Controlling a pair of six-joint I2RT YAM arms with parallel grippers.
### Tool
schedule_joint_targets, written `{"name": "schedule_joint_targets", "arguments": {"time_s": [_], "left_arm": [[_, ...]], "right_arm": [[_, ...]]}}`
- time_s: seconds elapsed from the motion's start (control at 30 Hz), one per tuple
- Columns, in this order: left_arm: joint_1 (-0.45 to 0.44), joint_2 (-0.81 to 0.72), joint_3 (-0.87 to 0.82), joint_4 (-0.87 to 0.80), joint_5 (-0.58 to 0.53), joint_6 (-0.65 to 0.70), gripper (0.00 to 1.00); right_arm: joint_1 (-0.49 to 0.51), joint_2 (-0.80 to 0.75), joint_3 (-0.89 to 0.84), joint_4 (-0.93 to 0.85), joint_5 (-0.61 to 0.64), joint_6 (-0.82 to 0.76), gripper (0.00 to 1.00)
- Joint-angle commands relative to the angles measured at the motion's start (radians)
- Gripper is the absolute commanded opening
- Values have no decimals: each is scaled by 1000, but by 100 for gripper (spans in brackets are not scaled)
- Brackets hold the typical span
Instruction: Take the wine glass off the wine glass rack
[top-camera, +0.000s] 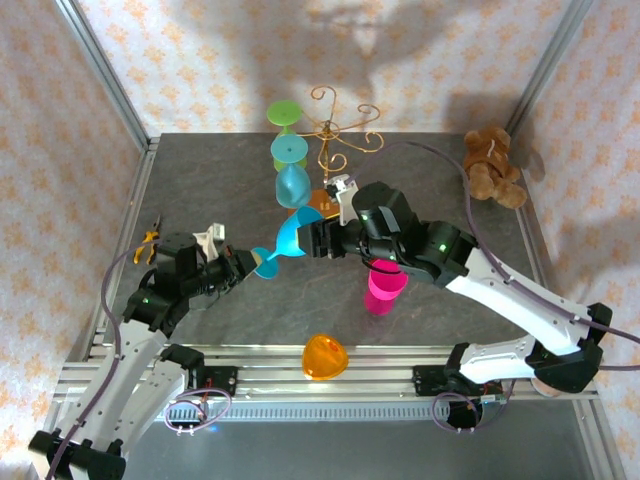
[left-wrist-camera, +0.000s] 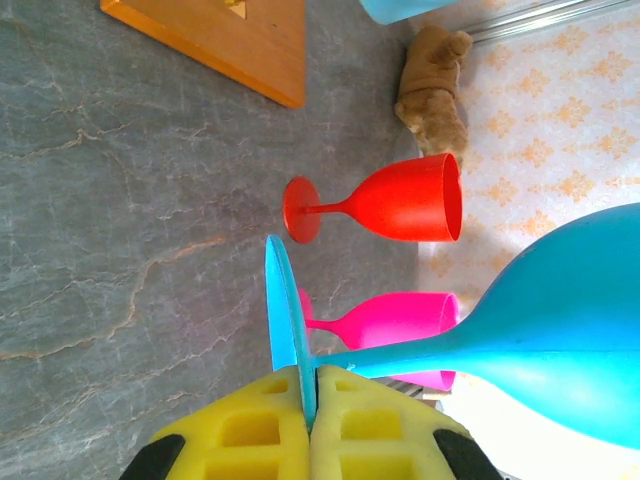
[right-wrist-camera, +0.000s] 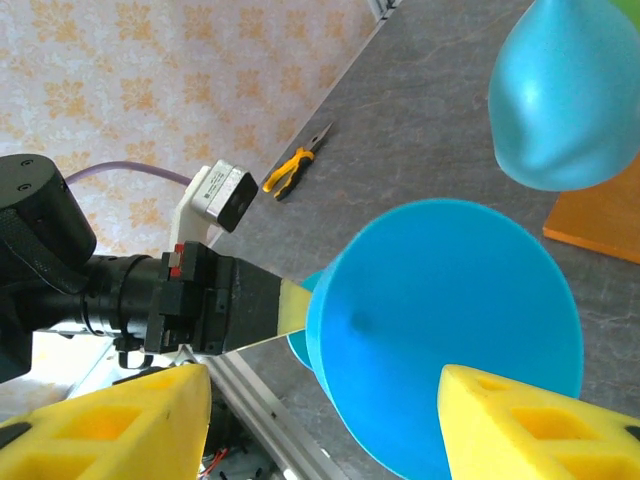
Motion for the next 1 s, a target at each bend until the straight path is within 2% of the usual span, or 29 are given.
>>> {"name": "schedule_joint_targets", "arguments": {"time_s": [0.0, 0.1, 0.4, 0.6, 0.73, 0.87, 0.97], "left_arm": [[3, -14, -16, 61, 23, -14, 0], [4, -18, -20, 59, 20, -14, 0], [4, -21, -26, 61, 15, -20, 0], [3, -20, -24, 61, 13, -22, 0], [3, -18, -23, 66, 12, -28, 0], [3, -18, -18, 60, 9, -28, 0], [3, -18, -12, 51, 0, -27, 0]], "right_arm": [[-18, 4, -12, 37, -81, 23, 57], [-23, 21, -10, 39, -98, 19, 49], [-23, 59, -7, 56, -141, 22, 45], [-22, 72, -4, 57, -156, 17, 24], [-22, 78, -6, 52, -165, 12, 16], [-22, 82, -4, 44, -170, 3, 2], [-22, 80, -1, 36, -157, -1, 0]]}}
